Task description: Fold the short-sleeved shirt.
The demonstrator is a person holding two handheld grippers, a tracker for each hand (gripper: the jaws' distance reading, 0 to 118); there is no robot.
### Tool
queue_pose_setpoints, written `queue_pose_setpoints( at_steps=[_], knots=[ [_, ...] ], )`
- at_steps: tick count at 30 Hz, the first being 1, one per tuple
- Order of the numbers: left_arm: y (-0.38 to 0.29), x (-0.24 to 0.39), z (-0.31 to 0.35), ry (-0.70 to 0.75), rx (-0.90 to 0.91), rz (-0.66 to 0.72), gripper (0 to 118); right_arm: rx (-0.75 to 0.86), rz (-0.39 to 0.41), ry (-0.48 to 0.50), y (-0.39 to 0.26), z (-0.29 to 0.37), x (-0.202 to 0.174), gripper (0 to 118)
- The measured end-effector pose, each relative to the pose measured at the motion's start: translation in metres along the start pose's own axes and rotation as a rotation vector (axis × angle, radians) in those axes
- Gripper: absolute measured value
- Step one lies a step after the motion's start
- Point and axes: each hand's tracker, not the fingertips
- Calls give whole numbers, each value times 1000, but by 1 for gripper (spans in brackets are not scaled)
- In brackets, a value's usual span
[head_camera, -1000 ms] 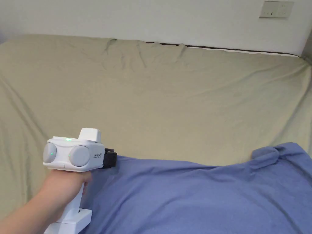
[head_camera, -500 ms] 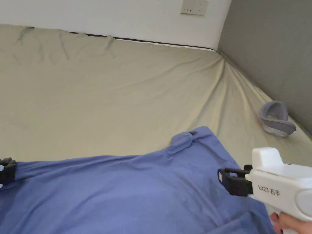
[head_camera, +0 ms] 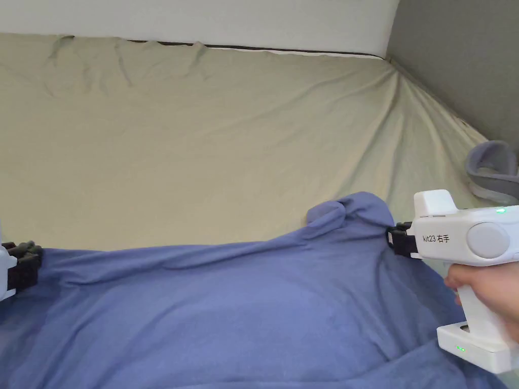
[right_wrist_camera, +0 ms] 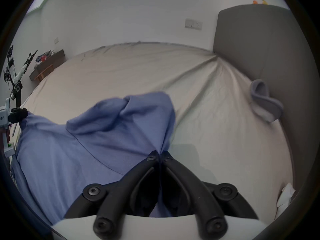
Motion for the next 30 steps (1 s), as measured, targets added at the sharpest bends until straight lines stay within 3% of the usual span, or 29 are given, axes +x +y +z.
queue_pose_setpoints(
  at_steps=[2,3,6,7,8,17,24,28,30],
  knots=[
    [8,-7,20,-21,22,49,0,67,-92,43,4,19,6,1],
    [11,-9,35,-29,33,54,0,99,-116,53,9,68,3,1],
    [15,-15,84,-26,90,16,0,156,-80,66,2,137,0,1],
    [12,-17,102,-29,107,4,0,151,-75,79,2,119,32,1],
    [8,-18,119,-28,135,-10,0,151,-69,103,-4,138,33,1],
    [-81,-25,222,-77,93,24,0,125,3,122,-113,271,11,1],
    [-163,-21,206,-76,-93,-1,0,-93,182,-10,-208,250,-18,1],
    [-184,-19,195,-78,-138,22,0,-90,76,-40,-230,224,-17,1],
    [-196,-9,187,-49,-190,-50,0,-104,90,-36,-233,220,-19,1]
  ],
)
